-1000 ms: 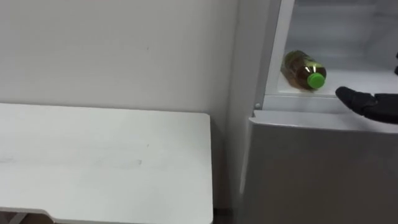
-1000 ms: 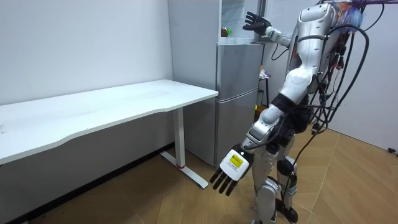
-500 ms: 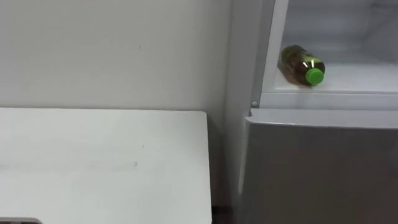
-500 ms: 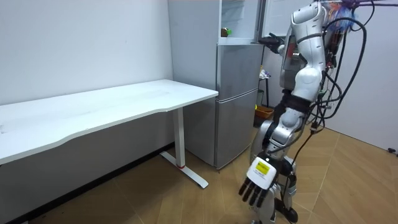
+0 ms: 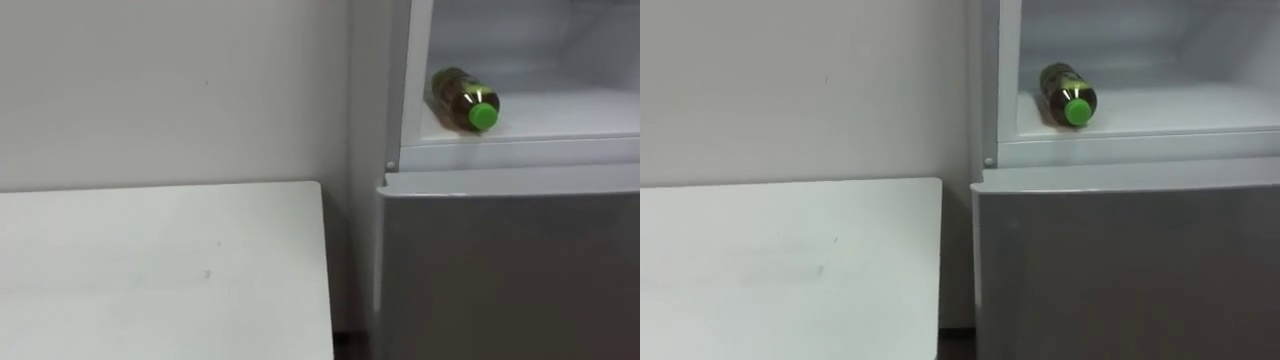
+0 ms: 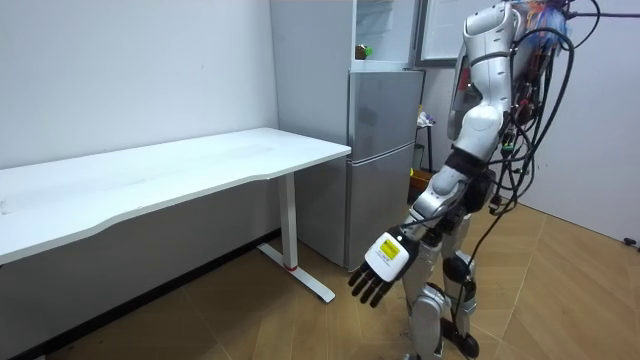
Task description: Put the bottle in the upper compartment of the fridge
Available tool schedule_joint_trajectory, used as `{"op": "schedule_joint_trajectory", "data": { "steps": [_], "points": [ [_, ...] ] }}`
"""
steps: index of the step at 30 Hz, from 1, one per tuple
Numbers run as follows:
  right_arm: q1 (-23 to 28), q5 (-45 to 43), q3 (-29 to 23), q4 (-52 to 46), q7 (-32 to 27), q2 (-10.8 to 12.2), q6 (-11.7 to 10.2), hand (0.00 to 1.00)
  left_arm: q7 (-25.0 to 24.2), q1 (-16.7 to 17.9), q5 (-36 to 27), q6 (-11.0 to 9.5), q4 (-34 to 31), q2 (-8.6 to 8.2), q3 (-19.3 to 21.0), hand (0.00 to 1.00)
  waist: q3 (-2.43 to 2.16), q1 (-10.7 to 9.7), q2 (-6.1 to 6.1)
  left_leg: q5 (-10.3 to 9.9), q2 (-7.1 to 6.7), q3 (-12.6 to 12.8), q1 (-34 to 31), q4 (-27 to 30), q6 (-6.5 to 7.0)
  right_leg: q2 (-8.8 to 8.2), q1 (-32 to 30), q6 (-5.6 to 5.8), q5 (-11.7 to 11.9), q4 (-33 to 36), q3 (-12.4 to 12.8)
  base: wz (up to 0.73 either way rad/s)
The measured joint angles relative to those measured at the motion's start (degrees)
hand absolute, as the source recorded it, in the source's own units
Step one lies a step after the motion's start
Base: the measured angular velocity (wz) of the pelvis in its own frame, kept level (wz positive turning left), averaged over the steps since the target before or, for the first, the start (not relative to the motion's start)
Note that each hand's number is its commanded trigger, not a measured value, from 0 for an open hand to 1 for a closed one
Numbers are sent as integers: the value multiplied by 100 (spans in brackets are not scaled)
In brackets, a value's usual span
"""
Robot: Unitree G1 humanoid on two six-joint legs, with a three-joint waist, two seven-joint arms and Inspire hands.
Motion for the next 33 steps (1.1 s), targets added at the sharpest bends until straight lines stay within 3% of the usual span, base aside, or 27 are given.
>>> {"op": "schedule_joint_trajectory", "data": {
  "steps": [7, 16, 22, 26, 33],
  "points": [
    [10, 135, 218, 712, -272, 92, -38, 0, 21, -33, -13, -7, 24, -14, -20, 0, -5, -13, -16, 0, -5, 54, 62, -45, 0, 0, 19, 2, -1, -8, 80, -4],
    [18, 1601, 124, 963, -300, 75, -23, 0, 18, 211, -117, -1, -7, -28, -17, 0, -10, -166, -98, 1, -19, 126, 161, -114, 1, -16, 23, 14, -35, -8, 157, -3],
    [-148, 2536, -504, 1274, -116, 45, 17, 0, -3, 262, -108, -1, -41, -29, 42, 0, -8, -222, -276, 1, -18, 209, 247, -145, 1, -12, 23, 14, -47, 8, 274, -9],
    [-370, 2671, -971, 1128, -158, -271, -75, 0, -23, 263, -69, -16, -79, -28, 251, 0, 11, -295, -306, 0, -17, 302, 251, -142, 1, -10, -20, 16, -41, 16, 361, -11],
    [-769, 2740, -1598, 406, -239, -885, -261, 0, -21, 258, -54, -234, -122, -6, 681, 0, -10, -313, -348, 0, -12, 329, 206, -141, 1, -17, -129, 11, -74, 114, 384, -2]
  ]
}}
